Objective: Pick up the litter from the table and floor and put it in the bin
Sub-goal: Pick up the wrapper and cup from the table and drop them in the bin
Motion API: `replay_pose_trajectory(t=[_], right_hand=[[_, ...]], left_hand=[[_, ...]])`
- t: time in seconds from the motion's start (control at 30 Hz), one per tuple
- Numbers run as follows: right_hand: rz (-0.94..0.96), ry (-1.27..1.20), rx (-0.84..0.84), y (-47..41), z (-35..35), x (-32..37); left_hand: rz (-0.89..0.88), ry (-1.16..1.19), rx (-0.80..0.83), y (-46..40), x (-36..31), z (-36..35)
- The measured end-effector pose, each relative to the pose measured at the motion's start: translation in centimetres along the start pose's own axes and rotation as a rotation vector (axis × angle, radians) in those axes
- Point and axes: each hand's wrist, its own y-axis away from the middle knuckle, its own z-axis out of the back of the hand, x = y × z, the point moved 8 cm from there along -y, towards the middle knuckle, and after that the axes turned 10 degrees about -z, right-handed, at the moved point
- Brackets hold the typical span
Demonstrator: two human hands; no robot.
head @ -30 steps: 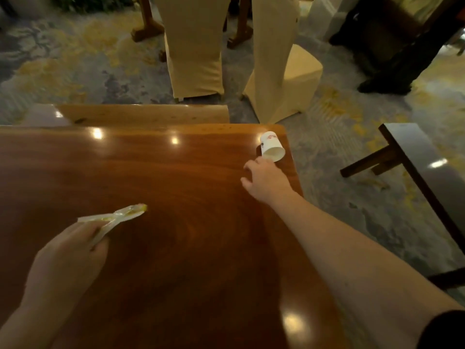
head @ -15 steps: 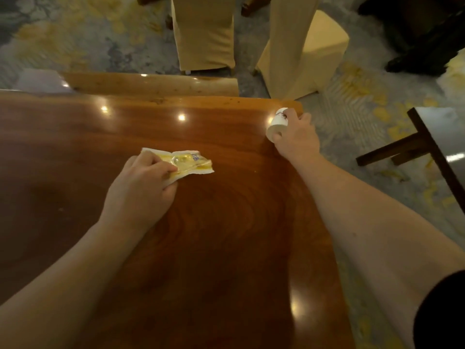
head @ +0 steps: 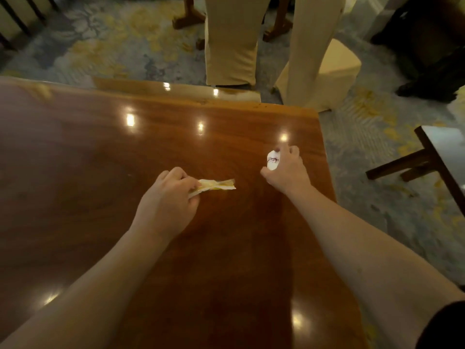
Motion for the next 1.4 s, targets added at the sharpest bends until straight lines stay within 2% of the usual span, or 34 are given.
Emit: replay_pose_trajectory(t=[0.17, 0.37, 0.6, 0.77, 1.03, 1.4], right_hand=[[0.049, -0.026, 0.045, 11.6, 1.0, 2.5], [0.134, 0.083, 0.037, 27.4, 2.7, 5.4], [0.139, 0.1, 0.054, 46.5, 4.9, 6.9], [0.158, 0.049, 0.036, 56.2, 6.4, 6.9], [0.137, -0.002, 0.005, 62.6, 6.5, 1.8], [0.025, -0.097, 0.154, 66.6, 4.1, -16.3]], left_hand=[[0.039, -0.01, -0.004, 7.8, 0.5, 4.4], [0.041, -0.063, -0.015, 18.6, 0.6, 9.8], [0.038, 0.041, 0.032, 31.9, -1.7, 15.7], [0.058, 0.137, 0.098, 38.5, -4.4, 17.8], [0.091, 0.233, 0.205, 44.6, -9.7, 13.8], [0.336, 0.243, 0.367, 50.9, -19.2, 1.0]])
